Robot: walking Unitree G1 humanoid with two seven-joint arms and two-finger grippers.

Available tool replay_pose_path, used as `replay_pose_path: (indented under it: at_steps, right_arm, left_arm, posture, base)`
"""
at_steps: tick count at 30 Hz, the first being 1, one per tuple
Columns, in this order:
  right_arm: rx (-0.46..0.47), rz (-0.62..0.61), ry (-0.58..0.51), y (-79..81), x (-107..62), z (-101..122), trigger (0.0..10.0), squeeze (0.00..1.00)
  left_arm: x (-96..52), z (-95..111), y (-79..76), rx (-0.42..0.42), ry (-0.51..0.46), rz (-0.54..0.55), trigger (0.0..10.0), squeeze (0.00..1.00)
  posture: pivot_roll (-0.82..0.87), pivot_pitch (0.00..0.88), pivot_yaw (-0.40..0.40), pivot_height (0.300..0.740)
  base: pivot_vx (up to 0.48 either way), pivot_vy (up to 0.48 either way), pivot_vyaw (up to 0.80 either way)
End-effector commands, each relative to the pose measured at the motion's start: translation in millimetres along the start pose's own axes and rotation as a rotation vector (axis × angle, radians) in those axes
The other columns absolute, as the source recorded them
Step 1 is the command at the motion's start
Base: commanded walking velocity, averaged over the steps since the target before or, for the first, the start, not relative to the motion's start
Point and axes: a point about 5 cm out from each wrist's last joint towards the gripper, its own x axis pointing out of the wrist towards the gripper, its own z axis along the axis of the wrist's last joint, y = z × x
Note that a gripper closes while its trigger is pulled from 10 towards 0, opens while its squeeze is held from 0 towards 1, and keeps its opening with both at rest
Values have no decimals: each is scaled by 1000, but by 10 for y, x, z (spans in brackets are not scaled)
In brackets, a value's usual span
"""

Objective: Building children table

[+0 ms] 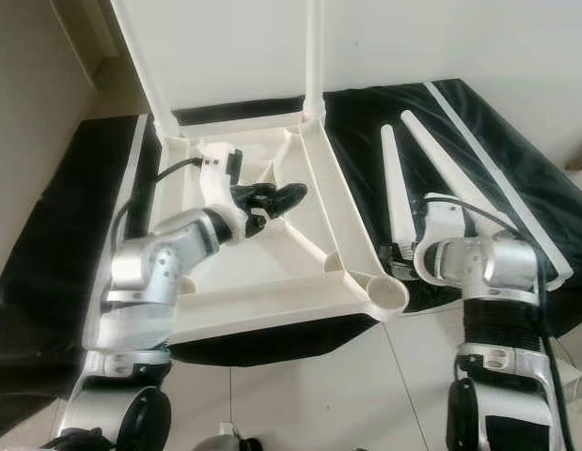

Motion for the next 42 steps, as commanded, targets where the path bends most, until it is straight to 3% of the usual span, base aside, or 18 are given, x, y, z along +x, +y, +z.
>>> replay_pose_path:
  at_steps: [1,2,3,6,7,13,21,33,42]
  right_arm:
    - [-16,38,-12,74,-24,59,10000,1000]
    - [-8,34,-34,58,-34,101,10000,1000]
    - [7,34,-51,43,-41,143,10000,231]
    - [13,28,-63,34,-50,183,10000,231]
    - [51,49,-105,45,-68,313,10000,0]
    - [78,52,-112,49,-75,402,10000,0]
    - [127,-22,-154,86,104,541,10000,0]
    - [186,-41,-88,206,303,533,10000,0]
    - [164,-98,-23,228,420,489,10000,0]
  left_arm:
    - [8,29,-15,0,5,-7,10000,0]
    - [9,30,-15,-1,6,-7,10000,0]
    - [8,31,-12,-2,7,-6,10000,0]
    - [7,34,-9,-3,8,-5,10000,0]
    - [3,42,-4,-4,11,-5,10000,0]
    - [4,47,-5,-4,14,-6,10000,0]
    - [-7,37,-27,3,38,-14,10000,0]
    - [-71,-65,-67,-29,72,-1,10000,0]
    - [-125,-106,-68,-56,83,22,10000,0]
  posture:
    - [-31,0,32,740]
    - [-31,0,32,740]
    - [-30,0,34,740]
    - [-29,0,35,740]
    - [-27,0,44,740]
    - [-28,0,47,740]
    - [-15,20,73,740]
    - [13,81,81,740]
    - [27,110,76,740]
  base:
    - [0,0,0]
    - [0,0,0]
    - [0,0,0]
    - [0,0,0]
    - [0,0,0]
    - [0,0,0]
    - [0,0,0]
    - [0,0,0]
    - [0,0,0]
